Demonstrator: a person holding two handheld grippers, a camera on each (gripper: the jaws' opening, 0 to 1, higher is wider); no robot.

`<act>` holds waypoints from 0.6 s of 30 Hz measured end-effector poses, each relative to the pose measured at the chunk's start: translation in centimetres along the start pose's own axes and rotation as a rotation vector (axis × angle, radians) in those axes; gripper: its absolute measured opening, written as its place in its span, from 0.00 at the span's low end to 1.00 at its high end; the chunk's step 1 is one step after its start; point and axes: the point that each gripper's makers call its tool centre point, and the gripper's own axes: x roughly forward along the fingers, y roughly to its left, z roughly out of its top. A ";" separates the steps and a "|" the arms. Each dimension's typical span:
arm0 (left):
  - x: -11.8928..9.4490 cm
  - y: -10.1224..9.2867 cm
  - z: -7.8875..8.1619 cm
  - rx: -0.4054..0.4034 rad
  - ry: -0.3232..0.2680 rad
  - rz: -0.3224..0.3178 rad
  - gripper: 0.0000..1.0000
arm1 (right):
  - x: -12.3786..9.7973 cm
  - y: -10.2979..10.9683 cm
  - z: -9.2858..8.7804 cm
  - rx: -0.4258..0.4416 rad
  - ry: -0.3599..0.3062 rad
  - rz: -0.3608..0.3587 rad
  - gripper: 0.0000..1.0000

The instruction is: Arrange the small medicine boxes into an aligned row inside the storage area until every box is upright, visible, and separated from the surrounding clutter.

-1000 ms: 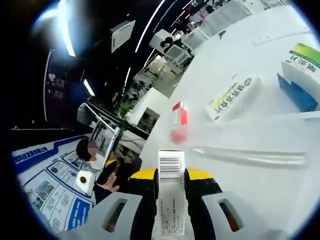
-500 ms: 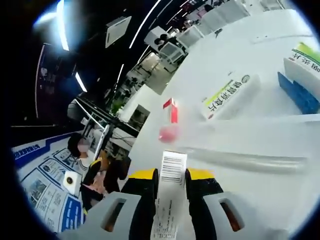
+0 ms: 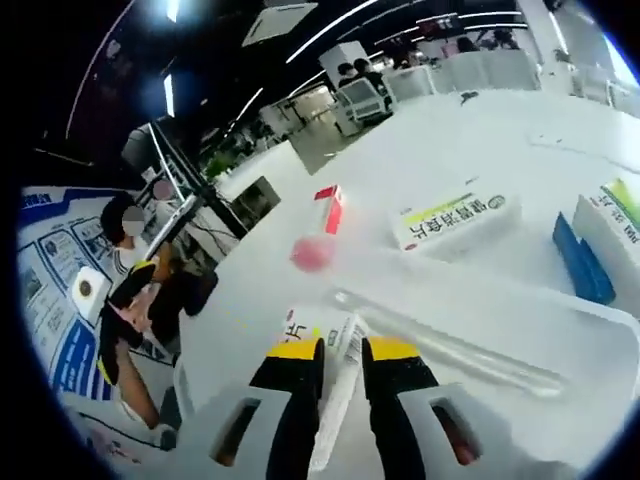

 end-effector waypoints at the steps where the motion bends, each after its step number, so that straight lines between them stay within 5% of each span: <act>1: 0.0 0.0 0.0 0.004 0.002 0.001 0.98 | -0.3 0.0 0.2 -0.020 -0.003 0.000 0.16; 4: -0.1 0.1 0.0 0.006 0.006 0.006 0.98 | -1.5 0.3 0.4 -0.091 0.008 0.011 0.18; 9: -0.1 0.1 0.0 0.008 0.006 0.007 0.98 | -3.5 1.2 -1.5 -0.173 0.125 0.066 0.21; 18: -0.1 0.1 -0.3 0.008 0.008 0.006 0.98 | -3.9 1.8 -4.8 -0.095 0.258 0.108 0.19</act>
